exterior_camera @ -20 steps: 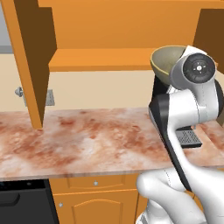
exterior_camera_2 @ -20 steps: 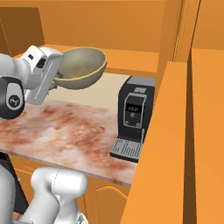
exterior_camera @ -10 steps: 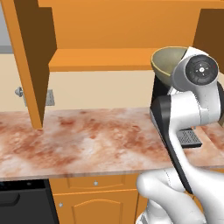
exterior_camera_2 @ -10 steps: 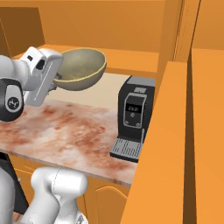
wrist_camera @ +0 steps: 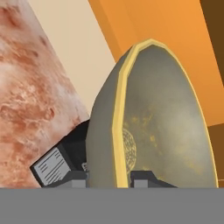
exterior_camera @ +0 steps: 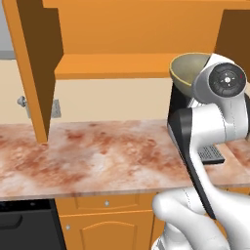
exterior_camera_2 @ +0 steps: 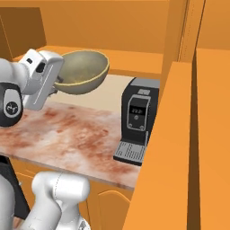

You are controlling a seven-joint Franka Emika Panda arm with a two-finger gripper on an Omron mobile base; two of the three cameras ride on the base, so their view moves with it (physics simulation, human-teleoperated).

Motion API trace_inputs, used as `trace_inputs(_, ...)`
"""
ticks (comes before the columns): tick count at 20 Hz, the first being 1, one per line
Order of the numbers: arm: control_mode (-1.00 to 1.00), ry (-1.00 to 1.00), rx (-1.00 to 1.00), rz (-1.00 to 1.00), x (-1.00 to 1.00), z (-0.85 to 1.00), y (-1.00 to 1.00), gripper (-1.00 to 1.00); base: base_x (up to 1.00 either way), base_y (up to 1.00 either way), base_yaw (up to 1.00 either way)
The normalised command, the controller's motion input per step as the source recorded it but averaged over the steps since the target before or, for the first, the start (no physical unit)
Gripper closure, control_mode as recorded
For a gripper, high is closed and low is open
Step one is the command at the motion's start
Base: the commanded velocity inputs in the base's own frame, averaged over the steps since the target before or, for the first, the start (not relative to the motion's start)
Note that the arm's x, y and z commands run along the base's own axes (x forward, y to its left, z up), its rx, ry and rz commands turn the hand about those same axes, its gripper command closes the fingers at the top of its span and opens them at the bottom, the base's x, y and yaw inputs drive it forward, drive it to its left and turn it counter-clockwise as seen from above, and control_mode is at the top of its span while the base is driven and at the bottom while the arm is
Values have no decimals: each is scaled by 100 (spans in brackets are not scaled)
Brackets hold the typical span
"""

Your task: Move the bowls from the cabinet to the plates on the dining table.

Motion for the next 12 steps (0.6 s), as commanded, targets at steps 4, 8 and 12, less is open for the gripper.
trace_inputs(4, 100, 0, 0, 0, 0, 0, 0, 100, -45, 2, 1)
trace_inputs(8, 100, 0, 0, 0, 0, 0, 0, 100, -58, 5, 3)
trace_inputs(12, 100, 0, 0, 0, 0, 0, 0, 100, -62, 8, 4)
